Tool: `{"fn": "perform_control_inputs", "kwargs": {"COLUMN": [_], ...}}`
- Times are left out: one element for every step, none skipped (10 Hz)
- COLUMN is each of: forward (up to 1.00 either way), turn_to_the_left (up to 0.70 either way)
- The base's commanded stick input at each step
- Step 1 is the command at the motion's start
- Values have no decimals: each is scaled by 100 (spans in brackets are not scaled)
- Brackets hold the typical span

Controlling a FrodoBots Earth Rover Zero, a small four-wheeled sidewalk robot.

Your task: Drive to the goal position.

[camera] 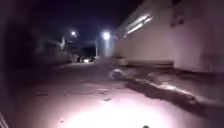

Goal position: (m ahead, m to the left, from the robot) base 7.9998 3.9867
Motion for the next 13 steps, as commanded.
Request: {"fn": "perform_control_inputs", "kwargs": {"forward": [70,70,70,70,70,70,70,70,70,70,70,70,70], "turn_to_the_left": [1,1,1,1,1,1,1,1,1,1,1,1,1]}}
